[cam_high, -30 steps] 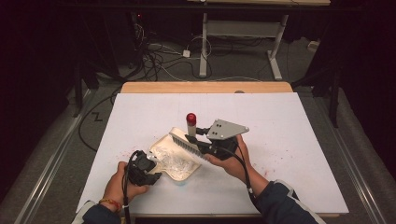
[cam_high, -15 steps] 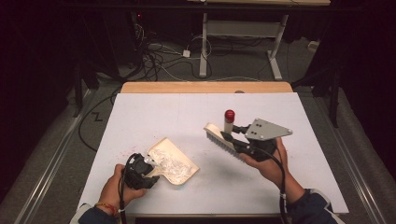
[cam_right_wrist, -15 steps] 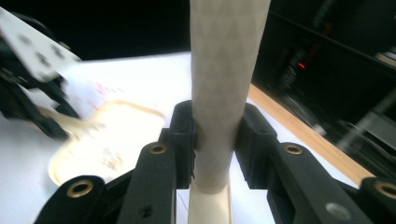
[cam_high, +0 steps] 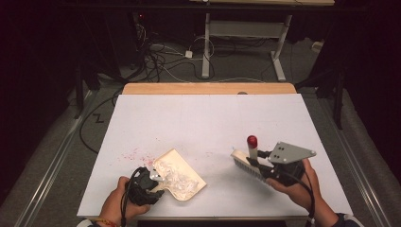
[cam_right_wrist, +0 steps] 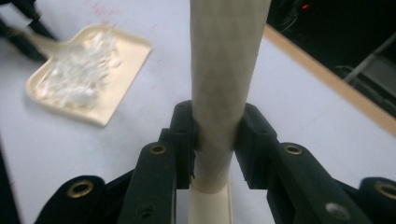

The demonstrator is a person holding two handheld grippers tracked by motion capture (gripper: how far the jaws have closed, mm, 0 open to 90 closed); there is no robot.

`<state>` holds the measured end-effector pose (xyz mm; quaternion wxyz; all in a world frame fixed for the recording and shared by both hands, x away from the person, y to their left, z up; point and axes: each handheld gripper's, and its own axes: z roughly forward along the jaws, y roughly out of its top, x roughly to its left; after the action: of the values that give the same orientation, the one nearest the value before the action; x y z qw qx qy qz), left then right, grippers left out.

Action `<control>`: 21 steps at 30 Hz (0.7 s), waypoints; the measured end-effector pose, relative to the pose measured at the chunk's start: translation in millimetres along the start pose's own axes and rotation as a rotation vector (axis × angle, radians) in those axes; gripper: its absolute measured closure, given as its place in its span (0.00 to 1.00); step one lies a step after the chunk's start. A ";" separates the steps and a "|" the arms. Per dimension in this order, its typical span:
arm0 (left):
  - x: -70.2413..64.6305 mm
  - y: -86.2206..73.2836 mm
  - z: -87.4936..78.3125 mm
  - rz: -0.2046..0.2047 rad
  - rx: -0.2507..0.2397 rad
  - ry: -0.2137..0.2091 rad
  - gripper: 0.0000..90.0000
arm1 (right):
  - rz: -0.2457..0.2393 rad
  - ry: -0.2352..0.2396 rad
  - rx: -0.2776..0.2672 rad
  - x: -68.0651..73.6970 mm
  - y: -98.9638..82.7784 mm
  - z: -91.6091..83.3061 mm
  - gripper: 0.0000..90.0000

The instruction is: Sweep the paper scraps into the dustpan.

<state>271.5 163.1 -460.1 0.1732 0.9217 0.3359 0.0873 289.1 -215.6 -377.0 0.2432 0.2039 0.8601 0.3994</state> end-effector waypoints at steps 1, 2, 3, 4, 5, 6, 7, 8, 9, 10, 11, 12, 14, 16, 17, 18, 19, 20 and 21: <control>-1.0 0.4 -0.4 0.006 0.001 0.000 0.70 | -0.015 0.014 0.011 6.5 1.4 2.2 0.79; -1.6 1.0 -0.3 0.011 0.002 -0.001 0.70 | -0.028 0.024 0.018 13.3 3.5 4.0 0.79; -2.1 1.6 0.1 0.013 0.004 0.001 0.70 | -0.049 0.027 0.027 20.4 5.9 6.0 0.79; -2.7 2.2 0.7 0.014 0.006 0.003 0.70 | -0.064 0.032 0.032 26.9 8.2 8.1 0.79; -3.5 2.8 1.4 0.017 0.007 0.004 0.70 | -0.070 0.042 0.032 32.7 10.3 10.3 0.79; -4.2 3.2 1.9 0.018 0.007 0.004 0.70 | -0.072 0.057 0.029 37.9 12.5 12.1 0.79; -5.3 4.1 2.3 0.022 0.009 0.005 0.70 | -0.073 0.069 0.027 41.5 14.1 13.5 0.79; -6.4 4.7 2.3 0.025 0.008 0.007 0.70 | -0.076 0.085 0.027 47.3 16.8 15.9 0.79; -7.3 5.2 2.1 0.028 0.009 0.007 0.70 | -0.078 0.089 0.025 51.8 18.8 17.3 0.79; -8.6 5.9 1.6 0.036 0.010 0.008 0.70 | -0.083 0.095 0.021 54.7 20.1 18.4 0.79; -9.9 6.3 1.7 0.035 0.006 0.007 0.70 | -0.084 0.110 0.019 58.8 22.2 19.9 0.79; -10.7 6.7 1.8 0.040 0.007 0.005 0.70 | -0.083 0.119 0.010 61.2 23.7 20.9 0.79; -11.9 7.8 2.5 0.048 0.014 0.005 0.70 | -0.072 0.139 -0.006 63.5 25.9 22.6 0.79; -13.1 8.6 3.5 0.048 0.010 0.000 0.70 | -0.052 0.156 -0.025 65.0 28.6 26.1 0.79; -13.4 9.1 3.7 0.049 0.009 -0.002 0.70 | -0.043 0.166 -0.034 65.3 29.8 28.0 0.79; -14.1 9.6 4.0 0.046 0.006 -0.003 0.70 | -0.033 0.177 -0.044 65.5 31.3 29.6 0.79; -14.5 10.3 4.2 0.049 0.006 -0.002 0.70 | -0.026 0.196 -0.051 65.6 33.3 30.8 0.79; -14.5 10.9 4.4 0.049 0.006 -0.001 0.70 | -0.020 0.209 -0.061 65.3 35.4 31.1 0.79; -13.9 11.5 4.6 0.050 0.009 -0.003 0.70 | -0.014 0.220 -0.078 64.7 37.6 30.4 0.79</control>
<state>269.0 144.7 -460.6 0.1672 0.9307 0.3129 0.0888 261.0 -140.0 -381.1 0.1577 0.1430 0.8669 0.4508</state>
